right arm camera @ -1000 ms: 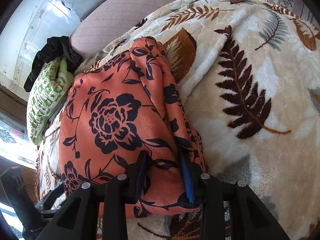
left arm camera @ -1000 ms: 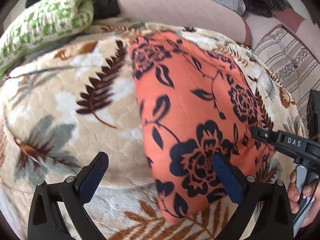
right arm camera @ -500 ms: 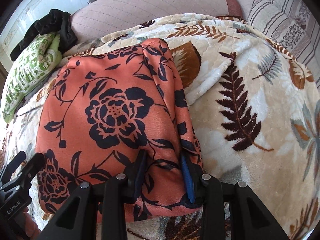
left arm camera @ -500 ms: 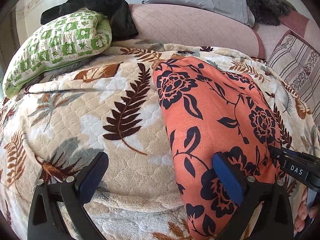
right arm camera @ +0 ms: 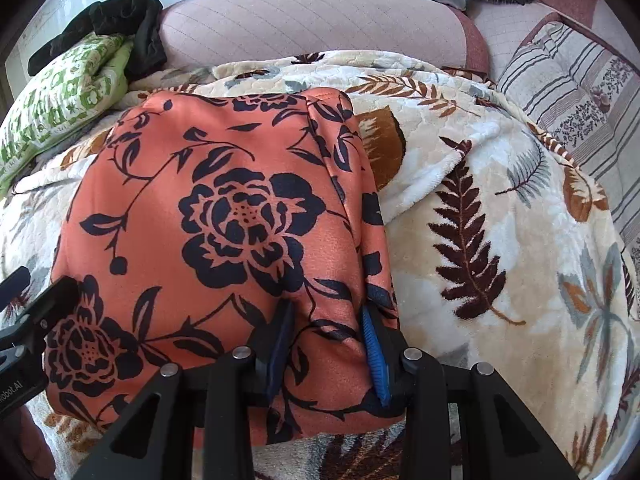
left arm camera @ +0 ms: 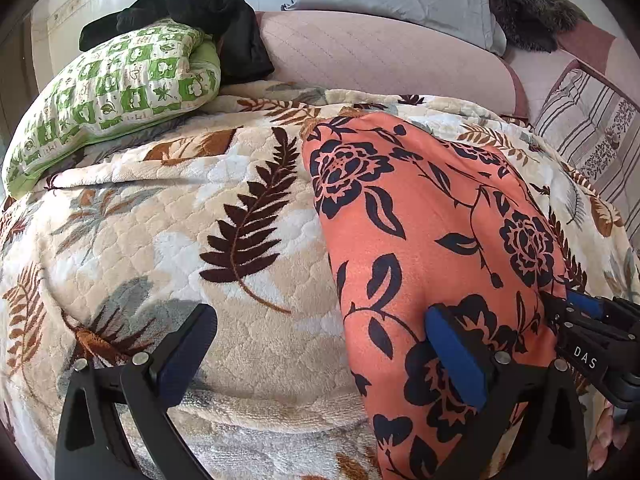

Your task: Fold small clothes

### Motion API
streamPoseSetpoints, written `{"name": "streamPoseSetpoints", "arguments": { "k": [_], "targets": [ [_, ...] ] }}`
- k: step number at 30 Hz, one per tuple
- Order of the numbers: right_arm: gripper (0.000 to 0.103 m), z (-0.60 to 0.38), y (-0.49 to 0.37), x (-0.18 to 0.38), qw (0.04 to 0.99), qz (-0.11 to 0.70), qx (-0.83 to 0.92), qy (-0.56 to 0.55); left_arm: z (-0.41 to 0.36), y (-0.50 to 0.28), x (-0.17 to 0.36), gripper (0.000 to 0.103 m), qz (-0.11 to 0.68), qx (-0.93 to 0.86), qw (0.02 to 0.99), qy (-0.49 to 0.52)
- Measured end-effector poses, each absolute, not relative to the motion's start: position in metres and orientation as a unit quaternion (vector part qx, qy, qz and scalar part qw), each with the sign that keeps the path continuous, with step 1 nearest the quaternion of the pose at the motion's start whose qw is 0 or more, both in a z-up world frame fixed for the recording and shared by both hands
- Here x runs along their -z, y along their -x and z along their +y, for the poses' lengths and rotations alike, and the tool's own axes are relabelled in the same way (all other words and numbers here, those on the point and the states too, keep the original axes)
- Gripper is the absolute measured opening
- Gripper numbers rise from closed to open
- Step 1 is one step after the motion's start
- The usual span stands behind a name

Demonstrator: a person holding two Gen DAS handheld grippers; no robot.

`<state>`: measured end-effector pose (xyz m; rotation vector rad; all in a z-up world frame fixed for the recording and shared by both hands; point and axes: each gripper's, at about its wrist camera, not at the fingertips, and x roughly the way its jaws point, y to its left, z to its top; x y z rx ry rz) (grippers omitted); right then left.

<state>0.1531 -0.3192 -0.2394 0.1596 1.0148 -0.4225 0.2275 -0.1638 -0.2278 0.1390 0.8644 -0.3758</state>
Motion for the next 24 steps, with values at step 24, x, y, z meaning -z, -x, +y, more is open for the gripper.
{"name": "streamPoseSetpoints", "arguments": {
  "k": [24],
  "targets": [
    [0.039, -0.315, -0.154, 0.236, 0.853, 0.478, 0.201, -0.057, -0.168, -0.247, 0.239, 0.103, 0.468, 0.215, 0.854, -0.078]
  ]
}}
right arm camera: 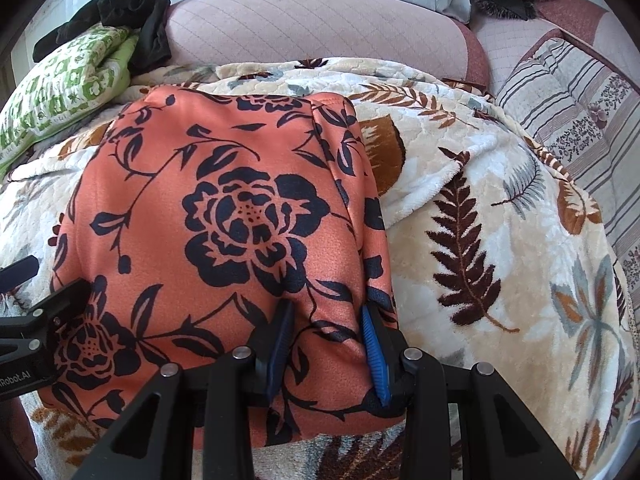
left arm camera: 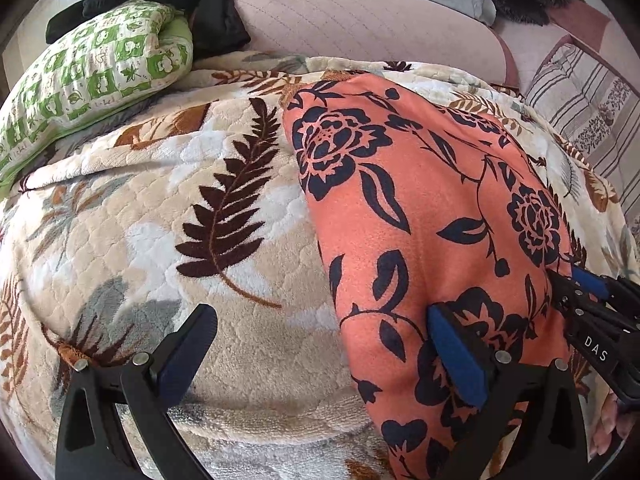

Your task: Fold small clothes

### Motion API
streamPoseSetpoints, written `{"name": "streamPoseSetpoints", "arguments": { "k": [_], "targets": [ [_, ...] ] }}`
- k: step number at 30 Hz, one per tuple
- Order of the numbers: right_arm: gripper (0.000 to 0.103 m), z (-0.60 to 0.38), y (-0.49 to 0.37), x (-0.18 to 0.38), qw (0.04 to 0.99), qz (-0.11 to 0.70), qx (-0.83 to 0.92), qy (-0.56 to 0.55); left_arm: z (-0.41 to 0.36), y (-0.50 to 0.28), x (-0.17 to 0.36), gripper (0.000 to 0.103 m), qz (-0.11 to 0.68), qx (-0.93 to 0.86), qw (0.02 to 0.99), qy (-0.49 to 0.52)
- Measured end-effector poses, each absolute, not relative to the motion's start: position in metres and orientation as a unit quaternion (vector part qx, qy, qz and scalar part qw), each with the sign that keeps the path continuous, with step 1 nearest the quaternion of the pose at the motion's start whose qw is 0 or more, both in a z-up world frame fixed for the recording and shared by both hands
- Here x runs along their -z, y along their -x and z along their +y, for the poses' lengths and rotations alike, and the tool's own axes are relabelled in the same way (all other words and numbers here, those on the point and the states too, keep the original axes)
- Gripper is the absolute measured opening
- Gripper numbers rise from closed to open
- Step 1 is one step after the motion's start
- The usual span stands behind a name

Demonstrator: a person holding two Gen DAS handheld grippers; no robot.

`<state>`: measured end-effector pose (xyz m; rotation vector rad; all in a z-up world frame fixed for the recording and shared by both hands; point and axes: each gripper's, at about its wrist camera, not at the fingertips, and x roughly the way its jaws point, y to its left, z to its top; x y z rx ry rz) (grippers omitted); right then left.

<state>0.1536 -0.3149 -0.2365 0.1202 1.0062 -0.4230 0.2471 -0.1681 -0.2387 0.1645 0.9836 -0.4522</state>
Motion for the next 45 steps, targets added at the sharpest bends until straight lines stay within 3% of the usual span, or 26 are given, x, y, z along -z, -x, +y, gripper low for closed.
{"name": "streamPoseSetpoints", "arguments": {
  "k": [4, 7, 11, 19, 30, 37, 45],
  "targets": [
    [0.039, -0.340, -0.152, 0.223, 0.857, 0.478, 0.152, -0.119, -0.159, -0.251, 0.218, 0.103, 0.456, 0.207, 0.863, -0.066],
    [0.039, -0.364, -0.144, 0.203, 0.876, 0.425, 0.126, -0.189, -0.146, -0.252, 0.200, 0.103, 0.419, 0.195, 0.886, -0.046],
    [0.039, -0.376, -0.151, 0.185, 0.896, 0.382, 0.086, -0.209, -0.139, -0.266, 0.214, 0.103, 0.449, 0.190, 0.873, -0.023],
    [0.038, -0.366, -0.177, 0.223, 0.874, 0.439, 0.077, -0.193, -0.143, -0.271, 0.240, 0.103, 0.493, 0.220, 0.841, 0.008],
    [0.038, -0.371, -0.185, 0.191, 0.868, 0.418, 0.029, -0.268, -0.143, -0.258, 0.217, 0.103, 0.480, 0.199, 0.854, -0.013],
    [0.038, -0.327, -0.267, 0.176, 0.853, 0.463, -0.041, -0.237, -0.145, -0.252, 0.218, 0.103, 0.485, 0.198, 0.850, -0.057],
    [0.038, -0.300, -0.353, 0.223, 0.810, 0.537, -0.031, -0.233, -0.148, -0.252, 0.224, 0.103, 0.491, 0.210, 0.843, -0.064]
  ]
}}
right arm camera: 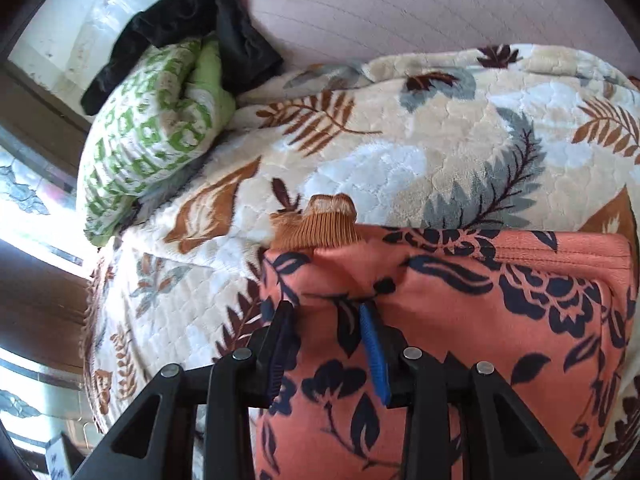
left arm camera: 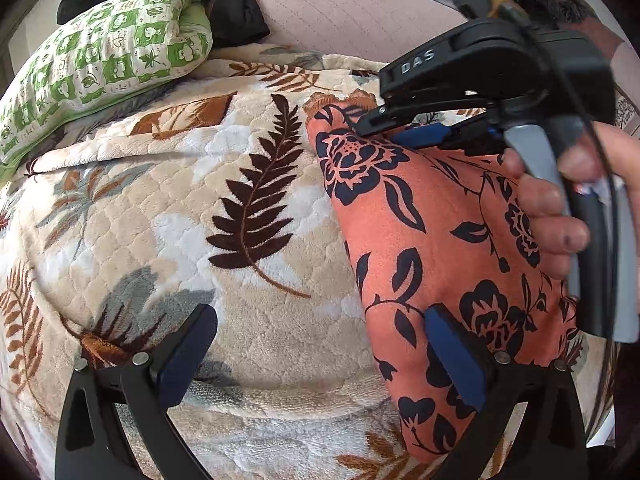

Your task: Fold small clothes

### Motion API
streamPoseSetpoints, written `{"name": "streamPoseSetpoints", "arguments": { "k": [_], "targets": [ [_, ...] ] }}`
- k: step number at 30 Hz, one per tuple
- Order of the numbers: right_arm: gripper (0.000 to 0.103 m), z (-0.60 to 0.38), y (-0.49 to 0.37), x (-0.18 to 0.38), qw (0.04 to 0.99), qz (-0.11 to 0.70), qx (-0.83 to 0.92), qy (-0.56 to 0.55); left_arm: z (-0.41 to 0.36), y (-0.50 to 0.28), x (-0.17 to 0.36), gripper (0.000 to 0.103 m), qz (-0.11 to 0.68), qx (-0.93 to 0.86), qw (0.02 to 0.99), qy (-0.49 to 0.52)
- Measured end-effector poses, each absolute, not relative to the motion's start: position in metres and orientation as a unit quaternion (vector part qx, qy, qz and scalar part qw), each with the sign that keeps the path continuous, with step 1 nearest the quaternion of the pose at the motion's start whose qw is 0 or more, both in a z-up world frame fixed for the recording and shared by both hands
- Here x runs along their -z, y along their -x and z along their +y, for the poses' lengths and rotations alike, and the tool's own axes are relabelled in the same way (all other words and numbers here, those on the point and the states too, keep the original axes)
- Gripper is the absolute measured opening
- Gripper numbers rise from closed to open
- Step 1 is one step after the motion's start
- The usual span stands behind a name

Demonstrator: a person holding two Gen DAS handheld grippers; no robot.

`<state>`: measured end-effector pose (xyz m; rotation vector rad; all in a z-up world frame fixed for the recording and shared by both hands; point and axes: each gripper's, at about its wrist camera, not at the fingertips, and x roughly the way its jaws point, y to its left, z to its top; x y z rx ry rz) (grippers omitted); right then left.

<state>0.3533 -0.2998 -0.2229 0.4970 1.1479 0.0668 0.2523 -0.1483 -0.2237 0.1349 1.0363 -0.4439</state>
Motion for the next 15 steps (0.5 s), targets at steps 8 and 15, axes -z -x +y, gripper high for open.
{"name": "streamPoseSetpoints", "arguments": {
  "k": [8, 15],
  "targets": [
    [0.038, -0.339, -0.329, 0.197, 0.860, 0.439, 0.012, -0.261, -0.147, -0.253, 0.223, 0.103, 0.500, 0.213, 0.838, -0.054],
    [0.038, -0.400, -0.293, 0.210, 0.833, 0.474, 0.075, -0.277, -0.149, -0.251, 0.225, 0.103, 0.497, 0.213, 0.839, -0.056]
  ]
}}
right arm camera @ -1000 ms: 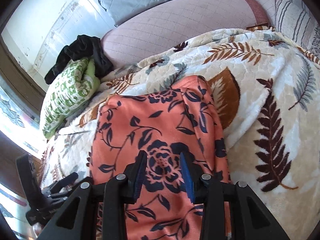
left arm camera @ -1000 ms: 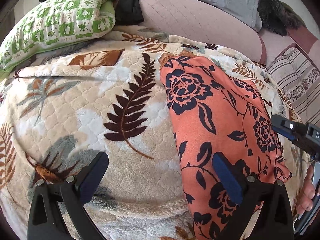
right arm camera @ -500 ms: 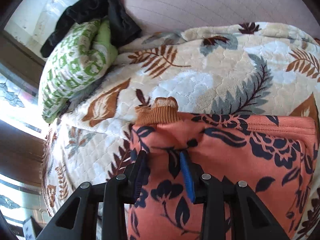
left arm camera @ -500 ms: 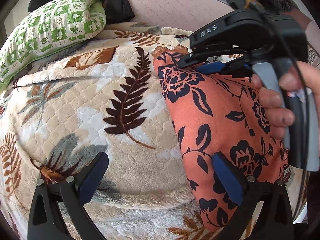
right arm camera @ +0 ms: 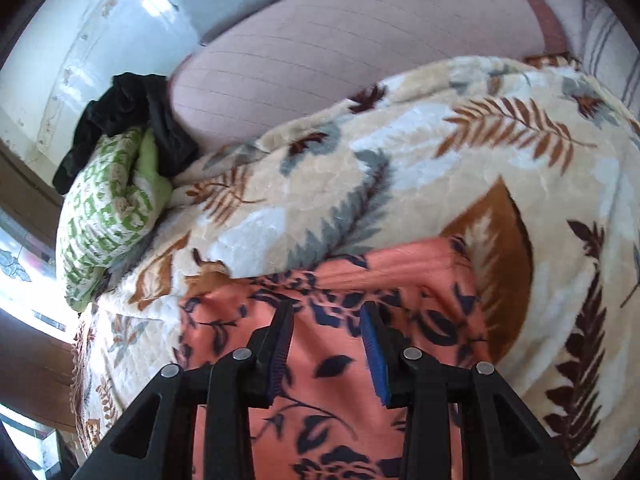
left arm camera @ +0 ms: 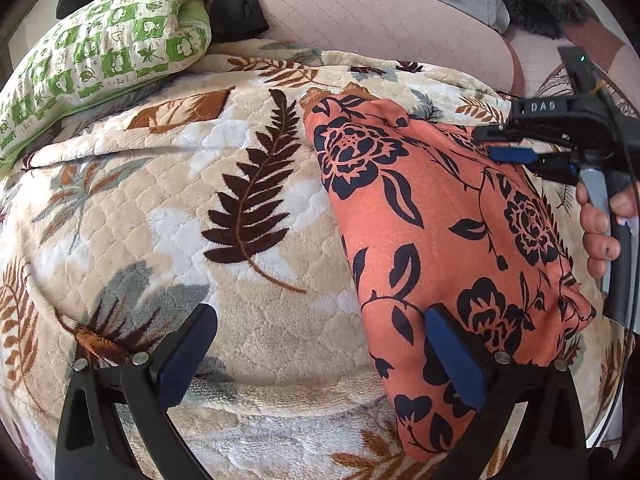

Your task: Fold small clothes

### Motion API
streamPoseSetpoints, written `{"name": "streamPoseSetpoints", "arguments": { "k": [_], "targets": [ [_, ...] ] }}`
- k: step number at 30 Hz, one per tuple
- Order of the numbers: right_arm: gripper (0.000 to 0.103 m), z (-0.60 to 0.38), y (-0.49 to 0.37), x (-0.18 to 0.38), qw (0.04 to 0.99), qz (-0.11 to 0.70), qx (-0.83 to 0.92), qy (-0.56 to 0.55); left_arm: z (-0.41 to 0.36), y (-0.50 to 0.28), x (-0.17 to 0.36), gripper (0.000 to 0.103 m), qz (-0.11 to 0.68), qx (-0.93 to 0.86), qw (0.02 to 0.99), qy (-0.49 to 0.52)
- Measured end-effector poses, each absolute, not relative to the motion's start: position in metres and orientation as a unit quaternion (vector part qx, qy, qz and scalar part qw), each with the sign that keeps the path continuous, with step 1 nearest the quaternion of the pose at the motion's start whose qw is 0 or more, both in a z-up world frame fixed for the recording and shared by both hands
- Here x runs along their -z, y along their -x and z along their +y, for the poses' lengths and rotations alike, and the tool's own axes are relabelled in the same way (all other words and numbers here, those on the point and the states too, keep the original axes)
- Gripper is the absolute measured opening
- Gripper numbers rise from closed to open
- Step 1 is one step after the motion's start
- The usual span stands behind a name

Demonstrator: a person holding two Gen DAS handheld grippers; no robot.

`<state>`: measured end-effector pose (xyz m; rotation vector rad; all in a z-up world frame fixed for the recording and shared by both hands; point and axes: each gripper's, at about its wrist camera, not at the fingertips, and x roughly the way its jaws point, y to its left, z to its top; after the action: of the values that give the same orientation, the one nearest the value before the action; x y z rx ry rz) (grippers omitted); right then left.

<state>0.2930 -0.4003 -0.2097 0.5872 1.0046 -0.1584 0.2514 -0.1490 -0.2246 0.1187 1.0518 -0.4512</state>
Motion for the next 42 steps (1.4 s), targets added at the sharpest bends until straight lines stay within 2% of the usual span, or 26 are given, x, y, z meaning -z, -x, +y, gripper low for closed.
{"name": "streamPoseSetpoints", "arguments": {
  "k": [2, 6, 7, 8, 9, 12, 16, 21, 25, 42],
  "targets": [
    [0.038, -0.416, -0.288, 0.231, 0.814, 0.484, 0.067, -0.315, -0.148, -0.252, 0.225, 0.103, 0.499, 0.216, 0.838, -0.054],
    [0.040, -0.424, -0.260, 0.210, 0.836, 0.436, 0.052, -0.329, -0.145, -0.254, 0.220, 0.103, 0.485, 0.221, 0.844, -0.051],
    [0.048, -0.427, -0.251, 0.202, 0.842, 0.419, 0.048, -0.337, -0.144, -0.255, 0.218, 0.103, 0.482, 0.223, 0.846, -0.046],
    [0.072, -0.432, -0.242, 0.196, 0.845, 0.406, 0.049, -0.345, -0.142, -0.256, 0.216, 0.103, 0.480, 0.229, 0.846, -0.036],
    [0.082, -0.437, -0.233, 0.191, 0.848, 0.396, 0.058, -0.348, -0.140, -0.257, 0.215, 0.103, 0.480, 0.238, 0.844, -0.024],
    [0.082, -0.452, -0.211, 0.190, 0.844, 0.389, 0.053, -0.365, -0.135, -0.264, 0.217, 0.103, 0.495, 0.278, 0.823, 0.031],
    [0.082, -0.467, -0.190, 0.215, 0.811, 0.411, 0.026, -0.416, -0.129, -0.273, 0.229, 0.103, 0.524, 0.317, 0.782, 0.118],
    [0.082, -0.480, -0.173, 0.253, 0.778, 0.418, 0.004, -0.469, -0.129, -0.278, 0.243, 0.103, 0.550, 0.335, 0.744, 0.177],
    [0.082, -0.474, -0.179, 0.271, 0.759, 0.437, -0.034, -0.481, -0.135, -0.279, 0.251, 0.103, 0.563, 0.337, 0.732, 0.182],
    [0.085, -0.440, -0.204, 0.272, 0.773, 0.439, -0.097, -0.447, -0.160, -0.276, 0.253, 0.103, 0.566, 0.381, 0.705, 0.190]
  ]
}}
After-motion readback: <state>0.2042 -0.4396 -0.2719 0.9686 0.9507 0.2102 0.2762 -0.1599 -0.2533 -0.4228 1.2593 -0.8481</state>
